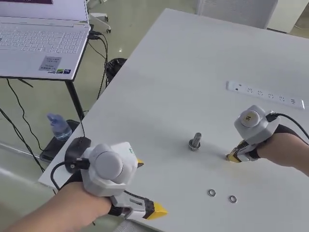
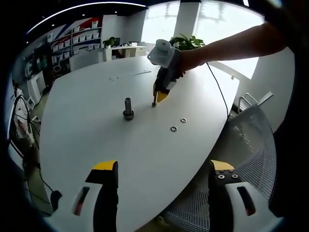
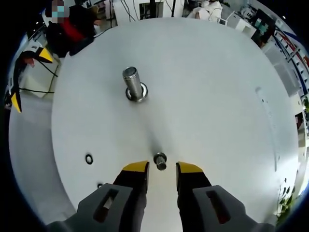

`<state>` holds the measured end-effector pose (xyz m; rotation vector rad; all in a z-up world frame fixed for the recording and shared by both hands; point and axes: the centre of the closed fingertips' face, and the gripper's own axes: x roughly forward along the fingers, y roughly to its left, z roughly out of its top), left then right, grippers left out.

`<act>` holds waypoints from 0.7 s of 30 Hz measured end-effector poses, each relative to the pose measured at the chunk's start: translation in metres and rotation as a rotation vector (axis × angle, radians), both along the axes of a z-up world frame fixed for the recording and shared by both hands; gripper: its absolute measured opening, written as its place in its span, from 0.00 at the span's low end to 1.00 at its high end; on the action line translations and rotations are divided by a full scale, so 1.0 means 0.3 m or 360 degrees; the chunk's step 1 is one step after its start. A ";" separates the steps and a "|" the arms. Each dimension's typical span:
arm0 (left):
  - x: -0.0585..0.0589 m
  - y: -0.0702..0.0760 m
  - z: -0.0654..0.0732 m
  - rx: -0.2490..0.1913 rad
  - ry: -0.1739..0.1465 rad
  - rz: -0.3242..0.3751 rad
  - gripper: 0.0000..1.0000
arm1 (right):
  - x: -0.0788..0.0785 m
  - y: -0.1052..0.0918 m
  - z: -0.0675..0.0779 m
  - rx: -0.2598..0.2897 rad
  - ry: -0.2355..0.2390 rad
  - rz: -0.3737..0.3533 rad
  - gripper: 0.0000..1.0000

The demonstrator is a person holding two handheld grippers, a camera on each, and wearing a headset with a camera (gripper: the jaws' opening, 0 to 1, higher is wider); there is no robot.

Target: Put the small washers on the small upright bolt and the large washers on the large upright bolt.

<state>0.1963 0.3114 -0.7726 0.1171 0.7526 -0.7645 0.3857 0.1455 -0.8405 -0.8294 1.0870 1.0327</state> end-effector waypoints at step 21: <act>0.025 -0.017 0.029 -0.0014 -0.0029 0.0000 0.78 | 0.014 0.004 0.105 -0.0001 -0.0027 0.0053 0.25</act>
